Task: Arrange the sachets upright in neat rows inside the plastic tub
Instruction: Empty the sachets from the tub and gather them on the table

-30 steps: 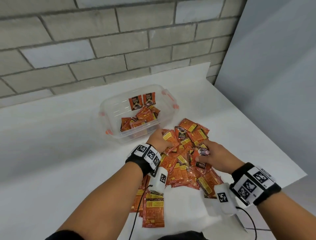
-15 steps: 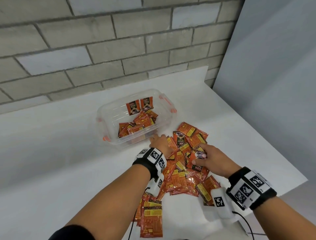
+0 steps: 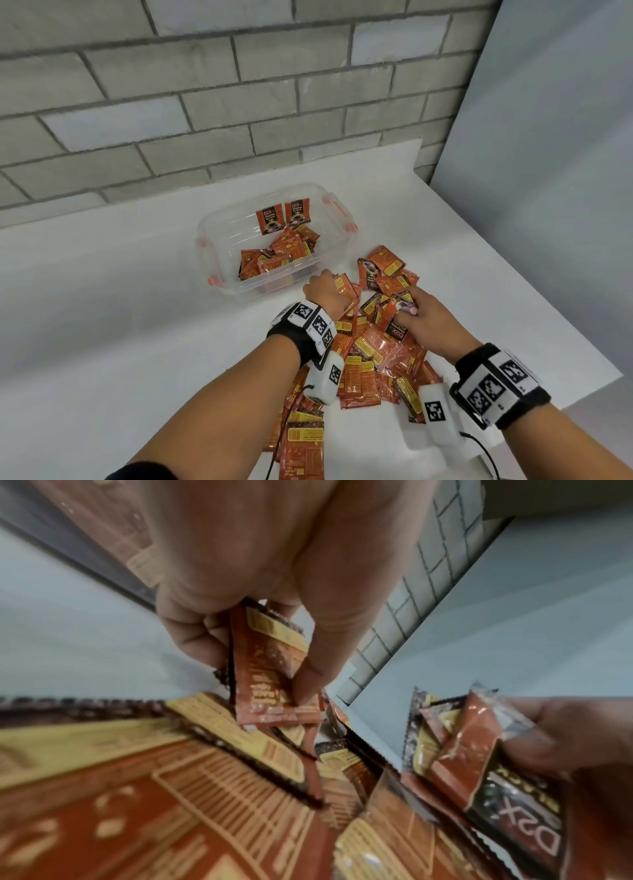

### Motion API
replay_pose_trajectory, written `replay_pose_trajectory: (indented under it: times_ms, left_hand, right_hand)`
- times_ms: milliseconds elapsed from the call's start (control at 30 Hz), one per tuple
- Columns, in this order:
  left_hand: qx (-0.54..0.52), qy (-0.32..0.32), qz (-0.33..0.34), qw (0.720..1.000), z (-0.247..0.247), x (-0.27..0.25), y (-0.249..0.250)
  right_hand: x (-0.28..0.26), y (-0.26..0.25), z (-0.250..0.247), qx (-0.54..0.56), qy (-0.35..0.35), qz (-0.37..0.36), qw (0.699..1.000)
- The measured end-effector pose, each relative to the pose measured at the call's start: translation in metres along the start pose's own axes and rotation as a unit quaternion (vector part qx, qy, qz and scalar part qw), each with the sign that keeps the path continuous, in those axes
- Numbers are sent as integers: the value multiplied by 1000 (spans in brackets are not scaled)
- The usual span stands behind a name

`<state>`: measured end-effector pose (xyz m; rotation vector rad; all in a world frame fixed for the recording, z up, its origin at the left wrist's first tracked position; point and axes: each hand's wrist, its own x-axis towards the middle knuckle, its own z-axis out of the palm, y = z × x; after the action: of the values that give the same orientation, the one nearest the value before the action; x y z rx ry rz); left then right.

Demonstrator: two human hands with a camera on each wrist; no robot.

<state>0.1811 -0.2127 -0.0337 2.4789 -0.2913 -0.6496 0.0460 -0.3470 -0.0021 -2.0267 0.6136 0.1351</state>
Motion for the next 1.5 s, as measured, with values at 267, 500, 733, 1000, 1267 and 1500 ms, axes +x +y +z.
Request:
replay_pose_trajectory:
  times_ms: [267,500,733,1000,1267,1500]
  left_hand:
    - [-104,37,126,986,-18,-29,-13]
    - [-259,207,88,939,-118,-43,-36]
    - [-225,216,-80,947,-165,34,-48]
    - [-53,140,-149,977,-134,59,-57]
    - [-76,121,-74,987,-152,32,-55]
    - [-175,138,26,974,-166,-41,-71]
  right_hand:
    - [4,-26,3,100,25,-19,995]
    - [41,-116,5,195,27,-99,975]
    - [149,-177,76,86,-9,-42,995]
    - [187,-177,107,-272,-3,-59,960]
    - [182,-179,90,-290,-43,-75,953]
    - [149,-158,31,-171,15,-146,974]
